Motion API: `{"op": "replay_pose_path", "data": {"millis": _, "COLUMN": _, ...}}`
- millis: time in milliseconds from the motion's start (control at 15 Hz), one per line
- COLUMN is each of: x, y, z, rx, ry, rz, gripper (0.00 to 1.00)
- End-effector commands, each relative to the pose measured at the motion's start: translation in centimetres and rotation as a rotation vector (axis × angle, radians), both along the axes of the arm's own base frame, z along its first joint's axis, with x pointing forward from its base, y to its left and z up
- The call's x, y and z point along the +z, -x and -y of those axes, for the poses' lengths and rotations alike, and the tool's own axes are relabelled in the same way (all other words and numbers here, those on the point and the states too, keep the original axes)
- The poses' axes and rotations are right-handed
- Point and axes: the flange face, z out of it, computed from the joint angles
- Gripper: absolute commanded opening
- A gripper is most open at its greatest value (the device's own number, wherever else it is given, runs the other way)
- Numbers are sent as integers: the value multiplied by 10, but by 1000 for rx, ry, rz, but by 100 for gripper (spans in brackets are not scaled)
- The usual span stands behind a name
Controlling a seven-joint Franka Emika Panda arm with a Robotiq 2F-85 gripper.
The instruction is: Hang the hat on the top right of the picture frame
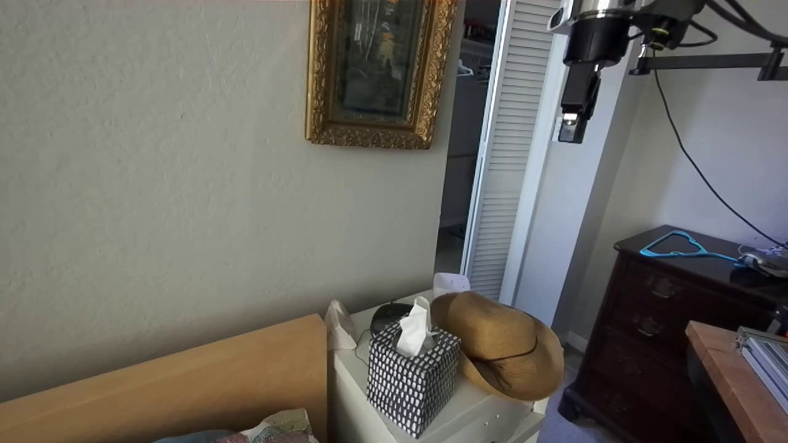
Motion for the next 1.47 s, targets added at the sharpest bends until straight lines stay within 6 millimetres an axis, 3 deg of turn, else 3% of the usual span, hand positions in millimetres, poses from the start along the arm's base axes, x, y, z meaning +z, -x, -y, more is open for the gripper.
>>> {"op": "replay_pose_path", "data": {"millis": 0, "x": -28, "y": -19, "z": 5, "rx": -67, "ry": -6, "rz": -13, "gripper": 100}}
{"op": "replay_pose_path", "data": {"millis": 867, "x": -138, "y": -59, "z": 1, "rx": -145, "ry": -61, "rz": -111, "gripper": 100}}
{"op": "replay_pose_path", "data": {"millis": 1400, "x": -207, "y": -68, "z": 3, "rx": -200, "ry": -39, "rz": -193, "gripper": 100}}
